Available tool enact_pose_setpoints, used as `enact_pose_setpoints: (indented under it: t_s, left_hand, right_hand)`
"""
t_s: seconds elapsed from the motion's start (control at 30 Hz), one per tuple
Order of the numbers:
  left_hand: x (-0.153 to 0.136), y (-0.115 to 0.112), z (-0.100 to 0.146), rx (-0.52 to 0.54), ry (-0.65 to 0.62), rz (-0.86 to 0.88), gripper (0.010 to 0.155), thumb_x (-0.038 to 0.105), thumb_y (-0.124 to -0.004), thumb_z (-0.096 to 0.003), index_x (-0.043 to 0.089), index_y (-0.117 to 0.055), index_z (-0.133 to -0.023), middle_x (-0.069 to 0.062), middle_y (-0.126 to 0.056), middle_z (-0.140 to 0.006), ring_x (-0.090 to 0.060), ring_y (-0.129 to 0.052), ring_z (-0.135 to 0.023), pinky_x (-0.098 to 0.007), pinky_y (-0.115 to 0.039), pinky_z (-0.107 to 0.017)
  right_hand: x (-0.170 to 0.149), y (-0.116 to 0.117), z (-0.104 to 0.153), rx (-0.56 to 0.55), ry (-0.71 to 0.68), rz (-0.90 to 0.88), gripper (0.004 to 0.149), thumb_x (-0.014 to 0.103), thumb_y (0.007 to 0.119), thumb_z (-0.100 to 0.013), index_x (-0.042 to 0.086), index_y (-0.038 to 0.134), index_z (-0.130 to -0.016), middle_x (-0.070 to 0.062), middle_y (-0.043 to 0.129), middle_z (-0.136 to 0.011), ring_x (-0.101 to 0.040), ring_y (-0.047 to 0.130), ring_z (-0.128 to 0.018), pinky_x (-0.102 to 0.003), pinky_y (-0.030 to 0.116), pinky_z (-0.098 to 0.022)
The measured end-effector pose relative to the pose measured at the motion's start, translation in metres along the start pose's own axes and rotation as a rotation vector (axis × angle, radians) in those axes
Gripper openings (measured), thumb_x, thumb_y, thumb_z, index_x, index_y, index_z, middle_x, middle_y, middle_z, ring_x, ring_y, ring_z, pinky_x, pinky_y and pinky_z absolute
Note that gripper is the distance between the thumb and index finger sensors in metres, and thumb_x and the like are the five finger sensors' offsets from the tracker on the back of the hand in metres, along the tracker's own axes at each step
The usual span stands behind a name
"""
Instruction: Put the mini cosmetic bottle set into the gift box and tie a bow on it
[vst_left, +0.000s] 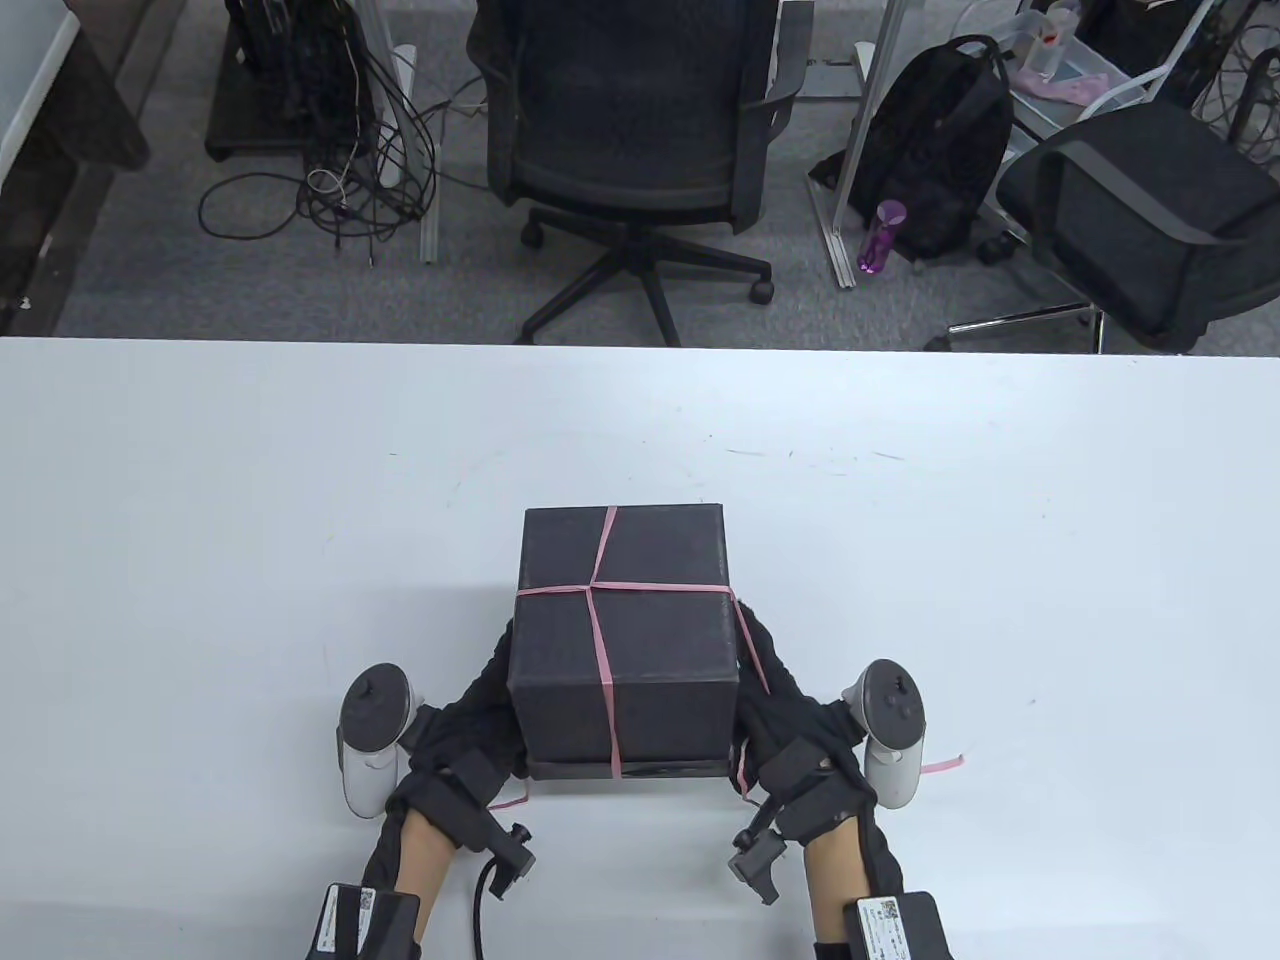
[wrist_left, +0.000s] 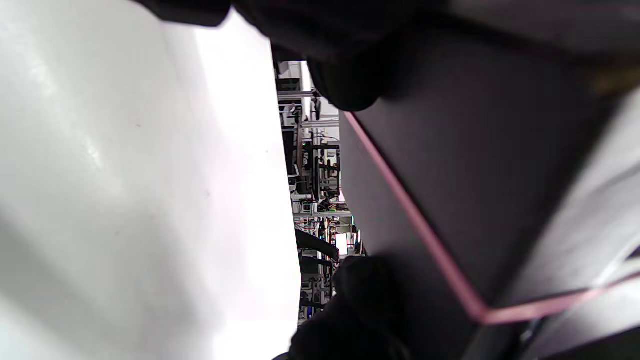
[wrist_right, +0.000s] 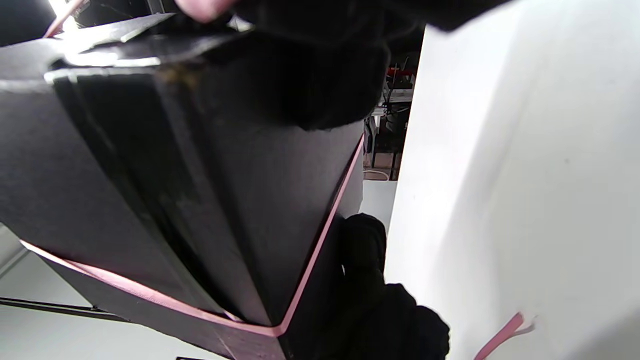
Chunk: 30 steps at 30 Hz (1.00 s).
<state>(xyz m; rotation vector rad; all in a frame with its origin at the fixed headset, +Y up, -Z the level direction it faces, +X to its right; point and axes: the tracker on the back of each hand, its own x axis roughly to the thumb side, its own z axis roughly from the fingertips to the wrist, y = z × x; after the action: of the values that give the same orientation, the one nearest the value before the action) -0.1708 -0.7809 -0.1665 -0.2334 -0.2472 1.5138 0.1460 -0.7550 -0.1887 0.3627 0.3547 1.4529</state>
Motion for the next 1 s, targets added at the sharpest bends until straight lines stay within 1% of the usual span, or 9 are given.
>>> enact_pose_setpoints:
  t_s: [0.1, 0.17, 0.3, 0.43, 0.6, 0.77, 0.9, 0.97, 1.0]
  left_hand:
    - [0.004, -0.006, 0.000, -0.006, -0.037, -0.066, 0.088, 0.027, -0.082, -0.0519, 0.049, -0.015, -0.104, 0.012, -0.081, -0.096, -0.002, -0.092, -0.021, -0.022, -0.087, -0.023]
    - [0.006, -0.007, 0.001, 0.031, -0.044, -0.118, 0.089, 0.029, -0.080, -0.0525, 0.046, -0.010, -0.105, 0.012, -0.080, -0.096, -0.001, -0.091, -0.022, -0.022, -0.087, -0.024]
    - [0.008, -0.008, 0.001, 0.050, -0.057, -0.148, 0.086, 0.029, -0.077, -0.0540, 0.044, -0.010, -0.106, 0.011, -0.080, -0.097, -0.002, -0.091, -0.023, -0.022, -0.087, -0.024]
    - [0.010, -0.011, 0.001, 0.051, -0.059, -0.180, 0.085, 0.028, -0.076, -0.0548, 0.043, -0.009, -0.105, 0.010, -0.078, -0.098, -0.001, -0.090, -0.023, -0.022, -0.086, -0.025]
    - [0.013, -0.011, 0.002, 0.059, -0.073, -0.203, 0.084, 0.029, -0.074, -0.0556, 0.043, -0.008, -0.105, 0.009, -0.078, -0.099, -0.002, -0.090, -0.024, -0.023, -0.086, -0.025]
    - [0.016, -0.013, 0.002, 0.069, -0.085, -0.237, 0.082, 0.029, -0.072, -0.0563, 0.041, -0.008, -0.105, 0.009, -0.077, -0.099, -0.002, -0.090, -0.024, -0.023, -0.086, -0.025]
    - [0.017, -0.017, 0.002, 0.073, -0.092, -0.262, 0.082, 0.029, -0.071, -0.0567, 0.038, -0.006, -0.106, 0.008, -0.077, -0.099, -0.002, -0.090, -0.023, -0.023, -0.086, -0.024]
    - [0.018, -0.017, 0.002, 0.084, -0.097, -0.303, 0.081, 0.030, -0.071, -0.0566, 0.035, -0.007, -0.107, 0.007, -0.078, -0.099, -0.002, -0.090, -0.023, -0.023, -0.086, -0.024]
    - [0.019, -0.017, 0.002, 0.095, -0.099, -0.324, 0.081, 0.030, -0.070, -0.0566, 0.034, -0.007, -0.107, 0.007, -0.078, -0.099, -0.002, -0.090, -0.023, -0.024, -0.086, -0.024]
  right_hand:
    - [0.002, 0.003, -0.001, 0.029, -0.017, 0.041, 0.060, 0.018, 0.051, -0.064, 0.014, 0.019, -0.115, -0.021, 0.089, -0.065, -0.004, 0.084, -0.018, -0.022, 0.082, -0.011]
    - [0.009, 0.005, -0.001, 0.044, -0.042, 0.174, 0.062, 0.016, 0.052, -0.063, 0.010, 0.017, -0.113, -0.021, 0.088, -0.073, -0.005, 0.084, -0.019, -0.023, 0.082, -0.012]
    - [0.021, 0.008, -0.001, 0.057, -0.064, 0.459, 0.068, 0.009, 0.059, -0.059, 0.002, 0.014, -0.110, -0.023, 0.079, -0.092, -0.007, 0.086, -0.020, -0.024, 0.083, -0.014]
    - [0.029, 0.014, 0.001, 0.014, -0.085, 0.768, 0.072, 0.007, 0.064, -0.055, -0.003, 0.016, -0.108, -0.018, 0.079, -0.095, -0.008, 0.088, -0.019, -0.025, 0.084, -0.013]
    - [0.032, 0.029, 0.001, -0.029, -0.144, 1.102, 0.079, 0.009, 0.072, -0.053, -0.010, 0.016, -0.105, -0.014, 0.079, -0.097, -0.007, 0.089, -0.017, -0.024, 0.085, -0.012]
    - [0.031, 0.033, 0.003, -0.082, -0.197, 1.201, 0.083, 0.015, 0.075, -0.051, -0.012, 0.016, -0.103, -0.011, 0.082, -0.093, -0.007, 0.089, -0.017, -0.023, 0.085, -0.012]
    - [0.033, 0.036, 0.005, -0.165, -0.252, 1.275, 0.084, 0.022, 0.076, -0.051, -0.012, 0.019, -0.103, -0.008, 0.087, -0.087, -0.006, 0.089, -0.016, -0.022, 0.085, -0.010]
    - [0.033, 0.038, 0.006, -0.180, -0.262, 1.312, 0.084, 0.024, 0.075, -0.051, -0.012, 0.019, -0.102, -0.006, 0.092, -0.080, -0.006, 0.089, -0.015, -0.022, 0.085, -0.010]
    - [0.033, 0.039, 0.006, -0.192, -0.266, 1.327, 0.084, 0.026, 0.074, -0.051, -0.013, 0.019, -0.102, -0.007, 0.095, -0.072, -0.006, 0.089, -0.014, -0.023, 0.084, -0.009]
